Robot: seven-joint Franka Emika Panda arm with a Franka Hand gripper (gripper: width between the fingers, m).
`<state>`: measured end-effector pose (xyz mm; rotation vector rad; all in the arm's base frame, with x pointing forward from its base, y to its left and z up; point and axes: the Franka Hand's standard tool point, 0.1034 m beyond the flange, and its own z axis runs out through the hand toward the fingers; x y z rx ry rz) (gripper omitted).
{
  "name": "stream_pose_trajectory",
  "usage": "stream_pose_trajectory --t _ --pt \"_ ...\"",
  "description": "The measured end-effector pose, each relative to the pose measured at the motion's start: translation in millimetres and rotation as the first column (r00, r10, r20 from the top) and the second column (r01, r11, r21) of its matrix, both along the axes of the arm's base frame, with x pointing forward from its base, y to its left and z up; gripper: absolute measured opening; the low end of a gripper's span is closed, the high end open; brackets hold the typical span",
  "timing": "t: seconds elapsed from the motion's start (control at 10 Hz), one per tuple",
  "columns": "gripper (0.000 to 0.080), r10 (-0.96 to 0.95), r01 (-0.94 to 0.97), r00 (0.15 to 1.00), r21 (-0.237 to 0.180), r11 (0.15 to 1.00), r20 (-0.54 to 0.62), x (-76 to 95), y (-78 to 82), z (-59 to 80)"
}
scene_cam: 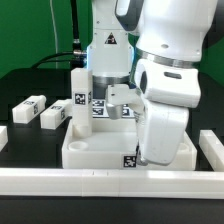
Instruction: Assemble desk
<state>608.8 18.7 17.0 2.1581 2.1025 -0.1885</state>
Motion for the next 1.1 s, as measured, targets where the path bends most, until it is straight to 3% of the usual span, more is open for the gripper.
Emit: stream_pose_trajectory --t 0.5,0.8,0.9,1.0,1.1 --pt "0.0063 -0.043 0.043 0.999 0.012 0.999 0.016 15.7 23.0 6.0" --pt "0.0069 -0.050 0.049 0.998 0.013 0.999 0.025 19.9 23.5 8.3" --pt "0.0250 -0.050 0.050 0.998 0.013 0.999 0.027 20.8 23.5 11.0" --pt "0.0250 -0.054 0.053 0.998 0.012 0.999 0.025 21.8 22.6 18.8" --pt "0.0452 -0.058 0.058 0.998 0.011 0.998 0.028 23.9 21.4 30.7"
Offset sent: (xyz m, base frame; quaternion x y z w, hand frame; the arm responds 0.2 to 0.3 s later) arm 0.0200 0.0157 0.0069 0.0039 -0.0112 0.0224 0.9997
